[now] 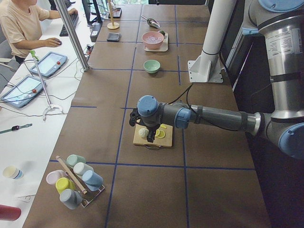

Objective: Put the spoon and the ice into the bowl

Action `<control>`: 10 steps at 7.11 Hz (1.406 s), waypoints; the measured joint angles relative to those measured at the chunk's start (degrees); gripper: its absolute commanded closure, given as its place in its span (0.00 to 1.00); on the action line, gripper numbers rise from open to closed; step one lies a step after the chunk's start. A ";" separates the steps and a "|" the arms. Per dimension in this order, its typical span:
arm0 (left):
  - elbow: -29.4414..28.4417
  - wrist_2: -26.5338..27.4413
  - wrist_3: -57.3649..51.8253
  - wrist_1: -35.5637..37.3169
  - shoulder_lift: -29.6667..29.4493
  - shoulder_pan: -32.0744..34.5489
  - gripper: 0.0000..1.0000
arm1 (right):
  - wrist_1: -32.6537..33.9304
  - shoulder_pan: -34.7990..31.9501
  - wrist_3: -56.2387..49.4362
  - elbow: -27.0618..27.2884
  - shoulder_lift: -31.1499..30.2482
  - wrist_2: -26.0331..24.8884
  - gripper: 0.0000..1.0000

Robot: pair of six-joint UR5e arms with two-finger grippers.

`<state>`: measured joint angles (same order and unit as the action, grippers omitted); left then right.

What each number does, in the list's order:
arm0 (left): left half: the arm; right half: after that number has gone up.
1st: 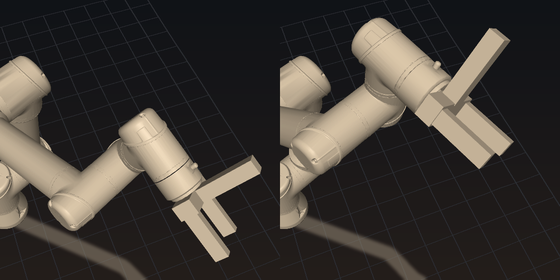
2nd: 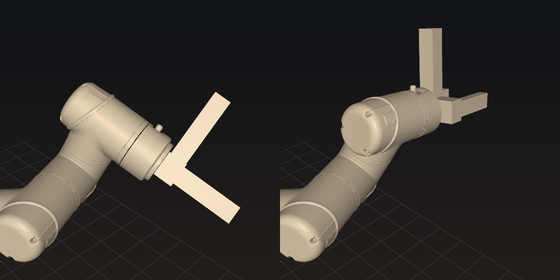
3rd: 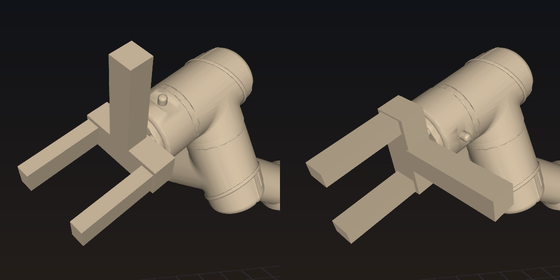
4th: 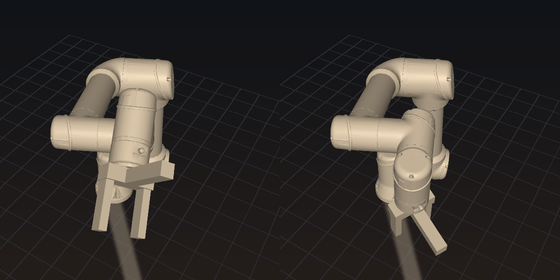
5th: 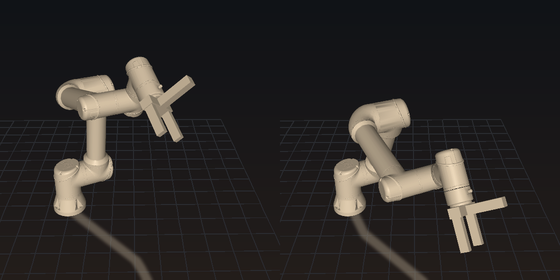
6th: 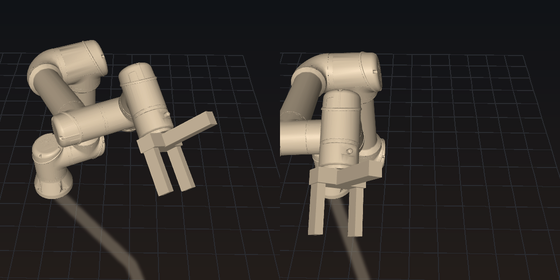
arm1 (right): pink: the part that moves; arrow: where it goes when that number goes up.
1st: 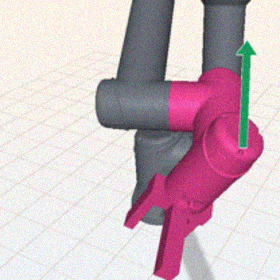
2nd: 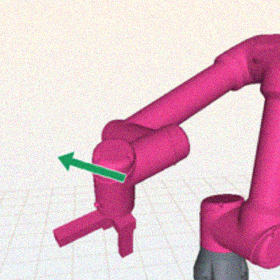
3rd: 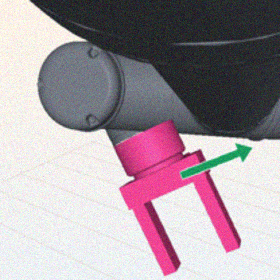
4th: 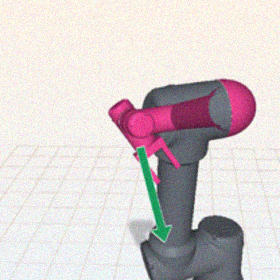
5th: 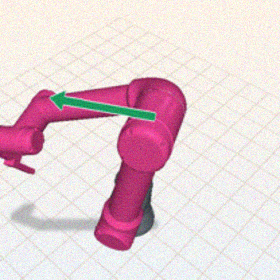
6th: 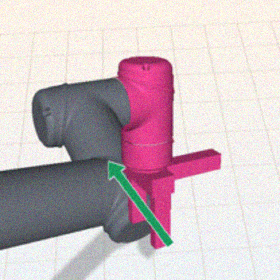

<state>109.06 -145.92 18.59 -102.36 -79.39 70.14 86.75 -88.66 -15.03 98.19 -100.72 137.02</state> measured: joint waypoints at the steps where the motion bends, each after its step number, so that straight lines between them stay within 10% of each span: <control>1: -0.20 3.33 8.38 -3.01 -2.45 -5.43 0.00 | 0.00 0.03 0.00 0.00 0.00 0.00 0.01; 7: -6.71 20.24 29.84 -5.21 -15.76 -24.56 0.00 | 0.00 0.07 0.00 0.02 -0.01 -0.02 0.01; 9: -7.20 23.64 33.08 -5.11 -16.15 -27.72 0.21 | -0.04 0.12 0.00 -0.07 -0.01 -0.09 0.01; 10: -7.24 24.08 33.94 -5.02 -16.13 -28.31 0.52 | -0.04 0.13 0.00 -0.07 -0.01 -0.14 0.01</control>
<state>101.81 -121.85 52.52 -107.38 -95.53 41.83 86.71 -88.53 -15.03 98.12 -100.72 136.88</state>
